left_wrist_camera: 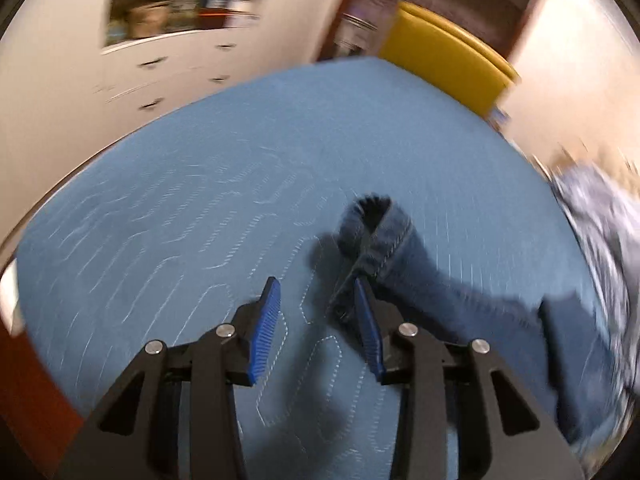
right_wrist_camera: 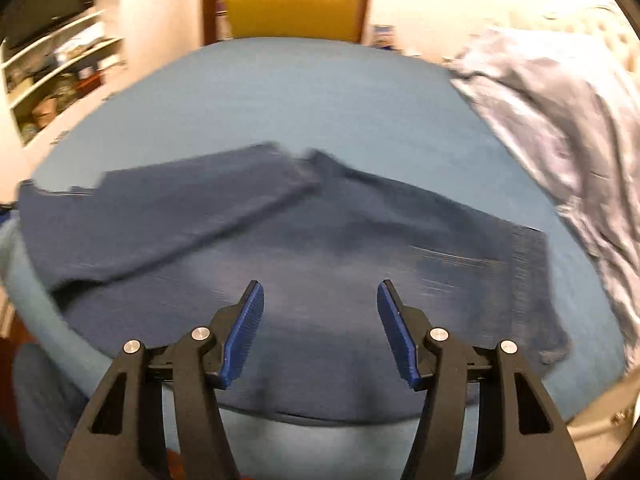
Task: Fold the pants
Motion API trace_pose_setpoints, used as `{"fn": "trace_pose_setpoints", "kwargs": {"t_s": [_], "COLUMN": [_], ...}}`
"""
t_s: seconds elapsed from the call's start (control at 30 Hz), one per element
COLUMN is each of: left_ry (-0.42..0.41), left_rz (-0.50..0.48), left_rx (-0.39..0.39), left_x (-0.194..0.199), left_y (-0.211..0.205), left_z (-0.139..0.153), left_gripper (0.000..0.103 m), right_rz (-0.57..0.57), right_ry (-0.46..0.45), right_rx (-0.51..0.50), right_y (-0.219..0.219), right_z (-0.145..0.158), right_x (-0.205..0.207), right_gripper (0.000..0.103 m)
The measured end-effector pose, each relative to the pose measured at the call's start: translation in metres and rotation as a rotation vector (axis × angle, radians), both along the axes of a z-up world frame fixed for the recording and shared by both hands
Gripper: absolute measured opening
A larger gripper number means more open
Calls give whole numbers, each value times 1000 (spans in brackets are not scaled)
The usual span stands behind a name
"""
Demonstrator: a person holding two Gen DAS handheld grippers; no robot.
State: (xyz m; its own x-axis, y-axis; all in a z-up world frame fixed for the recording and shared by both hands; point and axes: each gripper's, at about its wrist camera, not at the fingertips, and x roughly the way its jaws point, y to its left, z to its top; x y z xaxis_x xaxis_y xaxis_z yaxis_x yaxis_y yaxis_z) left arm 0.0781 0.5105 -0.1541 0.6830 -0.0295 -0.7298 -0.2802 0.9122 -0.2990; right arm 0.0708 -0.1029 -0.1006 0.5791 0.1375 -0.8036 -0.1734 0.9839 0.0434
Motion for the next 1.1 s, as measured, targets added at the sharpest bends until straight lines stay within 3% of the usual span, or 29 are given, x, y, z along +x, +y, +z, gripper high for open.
{"fn": "trace_pose_setpoints", "kwargs": {"t_s": [0.03,0.17,0.23,0.27,0.33,0.37,0.4,0.5,0.53,0.6,0.63,0.67,0.7,0.83,0.87,0.97,1.0,1.1], "left_ry": [2,-6,25,42,56,42,21,-14,-40,-72,-87,-80,-64,-16,-19,-7,-5,-83], "left_rz": [-55,-242,-289,-280,-245,-234,-231,-191,-154,-47,-4,-5,-5,9,24,119,149,221], "left_rx": [-6,-7,-16,-5,-62,-137,-162,-130,-102,-80,-125,-189,-296,-543,-644,-839,-888,-991], "left_x": [5,22,33,31,31,29,23,-3,-19,-46,-61,-66,-70,-71,-72,-73,-73,-79], "left_y": [0,-13,-20,-25,-15,-5,-1,8,11,14,19,17,14,-17,-24,-39,-41,-45], "left_z": [-3,-13,-19,-22,-22,-19,-12,16,30,55,57,54,44,0,-18,-58,-68,-77], "left_gripper": [38,38,35,19,2,0,0,0,0,0,8,30,44,40,39,39,34,34], "right_rz": [85,379,470,491,536,570,576,523,501,507,502,489,480,439,436,445,448,445], "right_ry": [35,40,98,102,107,103,101,134,127,91,78,67,64,96,99,94,91,88], "right_rx": [64,147,206,205,170,116,55,-186,-249,-256,-269,-288,-292,-256,-254,-269,-277,-285], "right_y": [23,139,208,229,283,313,327,354,355,354,355,358,358,352,349,348,350,353], "right_z": [3,16,12,10,0,-10,-19,-64,-75,-81,-81,-81,-82,-81,-80,-81,-82,-85], "right_x": [5,25,52,61,86,99,105,130,135,133,131,128,125,128,130,129,129,124], "right_gripper": [57,57,47,43,38,36,29,14,0,0,0,0,0,0,0,0,0,0]}}
